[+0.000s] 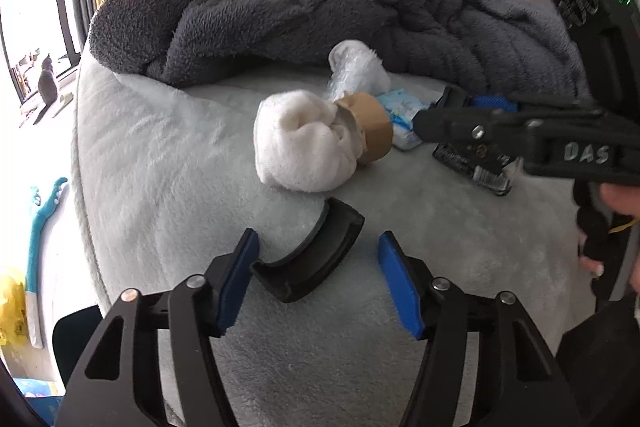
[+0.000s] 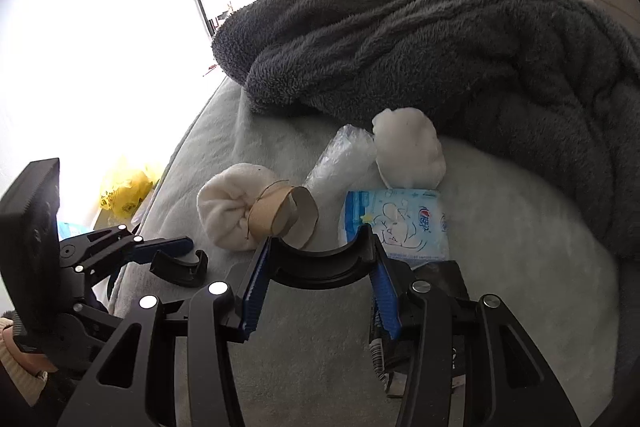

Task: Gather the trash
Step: 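Grasp a black curved plastic piece with the left tool while the right tool grasps another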

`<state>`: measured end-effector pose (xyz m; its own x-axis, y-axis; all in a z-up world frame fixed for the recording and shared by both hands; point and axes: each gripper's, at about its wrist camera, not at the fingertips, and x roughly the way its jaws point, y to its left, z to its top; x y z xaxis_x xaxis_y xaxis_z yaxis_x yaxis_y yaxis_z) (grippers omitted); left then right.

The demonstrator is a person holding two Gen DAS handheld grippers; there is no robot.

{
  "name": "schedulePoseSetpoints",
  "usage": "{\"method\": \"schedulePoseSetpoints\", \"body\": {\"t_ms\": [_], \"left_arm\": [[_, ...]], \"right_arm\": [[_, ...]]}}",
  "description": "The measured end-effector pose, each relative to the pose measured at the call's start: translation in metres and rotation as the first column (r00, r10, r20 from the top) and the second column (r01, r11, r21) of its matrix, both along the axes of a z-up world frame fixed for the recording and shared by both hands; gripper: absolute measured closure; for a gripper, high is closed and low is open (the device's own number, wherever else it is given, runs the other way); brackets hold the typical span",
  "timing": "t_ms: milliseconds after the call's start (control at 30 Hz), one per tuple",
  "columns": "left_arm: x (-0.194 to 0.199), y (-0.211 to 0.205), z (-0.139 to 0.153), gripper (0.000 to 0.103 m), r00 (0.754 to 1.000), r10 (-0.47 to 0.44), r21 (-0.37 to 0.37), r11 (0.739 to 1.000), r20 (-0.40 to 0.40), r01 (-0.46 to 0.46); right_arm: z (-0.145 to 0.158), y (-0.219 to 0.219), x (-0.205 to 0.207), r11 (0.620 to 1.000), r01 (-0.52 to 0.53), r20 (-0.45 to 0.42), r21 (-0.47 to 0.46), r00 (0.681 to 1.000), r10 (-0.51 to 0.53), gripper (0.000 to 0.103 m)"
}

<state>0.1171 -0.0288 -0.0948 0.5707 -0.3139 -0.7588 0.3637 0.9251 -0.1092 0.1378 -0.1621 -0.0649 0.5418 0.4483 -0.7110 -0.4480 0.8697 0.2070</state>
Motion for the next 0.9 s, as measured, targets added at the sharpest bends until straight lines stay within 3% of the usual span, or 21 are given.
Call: {"method": "schedulePoseSetpoints", "body": {"t_ms": [233, 333, 900], "left_arm": [[0.003, 0.002, 0.0, 0.057, 0.999, 0.036, 0.0, 0.999, 0.008, -0.036], [0.002, 0.0, 0.0, 0.064, 0.999, 0.036, 0.041, 0.999, 0.017, -0.036], [-0.004, 0.021, 0.017, 0.068, 0.997, 0.071, -0.032, 0.997, 0.043, -0.069]], "right_arm": [[0.004, 0.007, 0.0, 1.0, -0.019, 0.021, 0.011, 1.0, 0.019, 0.055], [0.006, 0.007, -0.002, 1.0, -0.017, 0.02, 0.024, 1.0, 0.016, 0.055], [0.026, 0.044, 0.002, 0.995, -0.066, 0.058, 0.08, 0.996, 0.061, 0.055]]}}
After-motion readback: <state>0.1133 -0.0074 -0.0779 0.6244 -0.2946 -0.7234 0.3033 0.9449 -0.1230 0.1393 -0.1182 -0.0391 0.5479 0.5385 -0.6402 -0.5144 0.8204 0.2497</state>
